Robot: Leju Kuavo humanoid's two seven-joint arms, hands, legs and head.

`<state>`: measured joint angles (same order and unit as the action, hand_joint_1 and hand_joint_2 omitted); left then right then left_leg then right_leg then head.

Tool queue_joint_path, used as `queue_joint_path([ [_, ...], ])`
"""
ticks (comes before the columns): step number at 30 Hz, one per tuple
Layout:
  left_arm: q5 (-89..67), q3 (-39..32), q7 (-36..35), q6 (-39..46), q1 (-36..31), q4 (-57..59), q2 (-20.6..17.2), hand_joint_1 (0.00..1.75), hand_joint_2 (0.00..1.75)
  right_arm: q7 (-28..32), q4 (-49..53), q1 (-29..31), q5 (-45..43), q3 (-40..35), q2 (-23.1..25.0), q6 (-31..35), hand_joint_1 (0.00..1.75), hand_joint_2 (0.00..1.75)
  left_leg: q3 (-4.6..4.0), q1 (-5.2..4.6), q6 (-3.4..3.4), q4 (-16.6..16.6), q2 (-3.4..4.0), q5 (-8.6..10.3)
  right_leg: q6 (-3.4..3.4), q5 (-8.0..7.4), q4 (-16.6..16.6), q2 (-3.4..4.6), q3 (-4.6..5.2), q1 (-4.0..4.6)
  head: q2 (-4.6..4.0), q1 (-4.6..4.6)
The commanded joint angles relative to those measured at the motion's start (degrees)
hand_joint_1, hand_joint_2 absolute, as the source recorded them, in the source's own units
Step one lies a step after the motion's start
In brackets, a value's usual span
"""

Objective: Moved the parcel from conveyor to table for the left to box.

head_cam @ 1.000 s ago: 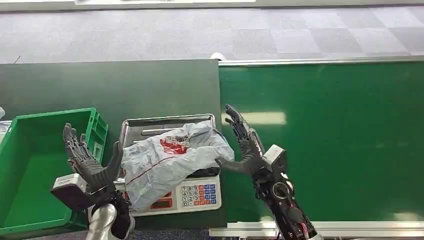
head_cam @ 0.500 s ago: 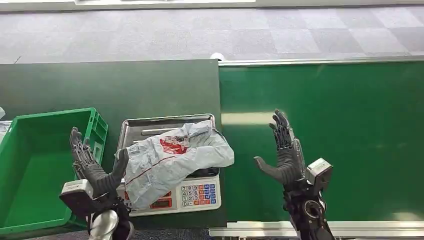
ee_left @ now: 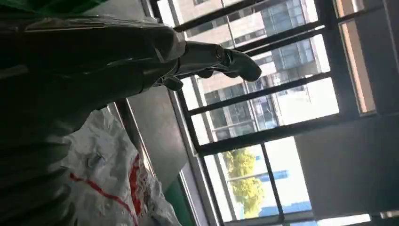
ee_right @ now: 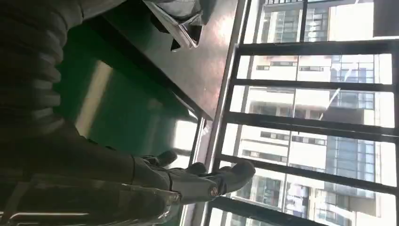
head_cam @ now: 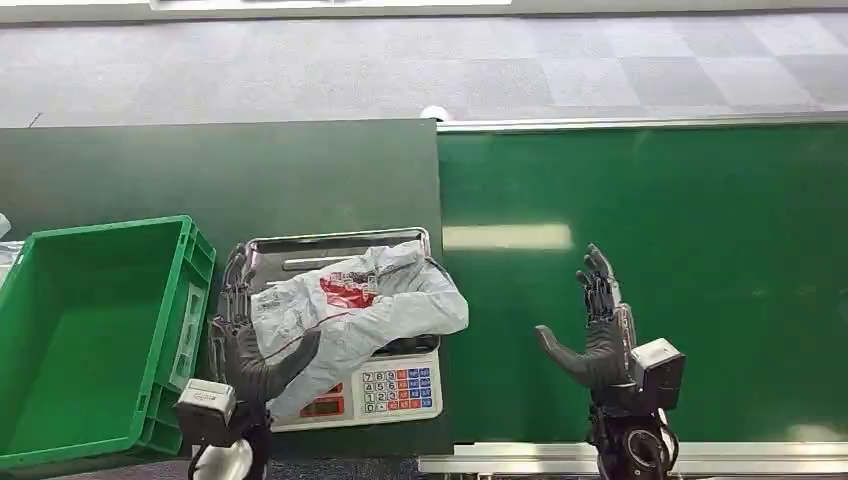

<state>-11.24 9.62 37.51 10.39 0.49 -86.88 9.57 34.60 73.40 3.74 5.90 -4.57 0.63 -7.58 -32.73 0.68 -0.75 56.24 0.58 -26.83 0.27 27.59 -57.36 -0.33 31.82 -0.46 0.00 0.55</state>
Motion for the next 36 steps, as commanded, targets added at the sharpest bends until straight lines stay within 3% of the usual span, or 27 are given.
queue_joint_path([
  [1, -16.9, 8.8, -6.2, -4.6, -0.7, 4.2, -3.8, 0.00, 1.75, -0.2, -3.2, 1.1, 0.7, 2.4, 0.4, -0.9, 0.00, 1.75, 0.09, -0.03, 0.04, -0.1, -0.07, 0.04, 0.00, -0.02, 0.1, -0.02, -0.10, -0.03, 0.00, 0.00],
  [6, -22.0, 9.2, -13.7, -8.8, -1.2, 9.2, -4.3, 0.00, 1.75, 0.0, -1.0, -2.1, 1.8, 3.2, 0.7, -0.5, 0.00, 1.75, 0.19, -0.04, 0.04, -0.2, -0.12, 0.03, 0.00, 0.01, 0.1, -0.07, -0.21, -0.04, 0.00, 0.00],
  [11, -21.2, 6.7, -16.5, -10.0, -2.3, 12.1, -3.8, 0.00, 1.75, -0.4, 1.0, -3.4, 2.6, 4.4, 1.6, -0.5, 0.00, 1.75, 0.09, -0.03, 0.01, -0.1, -0.07, 0.02, -0.02, 0.00, 0.1, -0.03, -0.08, -0.04, 0.00, 0.00],
  [19, -24.7, 3.4, -21.6, -3.5, -3.6, 13.7, -1.7, 0.00, 1.75, -1.3, 3.4, -5.3, 4.2, 5.9, 3.4, -0.1, 0.00, 1.75, 0.15, -0.02, 0.04, -0.2, -0.10, 0.06, -0.02, -0.03, 0.2, -0.06, -0.16, -0.02, 0.00, 0.00],
  [32, -25.6, 1.5, -20.0, 3.0, -3.5, 14.1, -0.6, 0.00, 1.75, -1.9, 4.0, -5.7, 5.3, 6.3, 4.3, 0.5, 0.00, 1.75, 0.13, -0.02, 0.03, -0.1, 0.04, 0.01, -0.01, -0.01, 0.1, 0.04, -0.10, -0.02, 0.00, 0.00],
  [33, -25.6, 1.4, -19.9, 3.1, -3.6, 14.2, -0.7, 0.16, 1.75, -1.9, 4.1, -5.7, 5.3, 6.4, 4.2, 0.5, 0.00, 1.75, 0.16, -0.01, 0.04, -0.1, 0.01, 0.04, -0.01, -0.04, 0.2, 0.03, -0.15, -0.01, 0.00, 0.00],
  [35, -25.4, 1.4, -19.5, 3.9, -3.7, 14.4, -0.7, 1.15, 1.75, -1.9, 4.2, -5.7, 5.3, 6.5, 4.3, 0.5, 0.00, 1.75, 0.12, -0.02, 0.03, -0.1, 0.04, 0.00, -0.01, -0.01, 0.1, 0.04, -0.09, -0.01, 0.00, 0.00],
  [36, -25.4, 1.4, -19.5, 3.9, -3.7, 14.4, -0.7, 1.36, 1.75, -1.9, 4.2, -5.7, 5.3, 6.5, 4.3, 0.5, 0.00, 1.75, 0.14, -0.03, 0.05, -0.1, 0.00, 0.03, -0.01, -0.02, 0.1, 0.02, -0.11, -0.03, 0.00, 0.00],
])
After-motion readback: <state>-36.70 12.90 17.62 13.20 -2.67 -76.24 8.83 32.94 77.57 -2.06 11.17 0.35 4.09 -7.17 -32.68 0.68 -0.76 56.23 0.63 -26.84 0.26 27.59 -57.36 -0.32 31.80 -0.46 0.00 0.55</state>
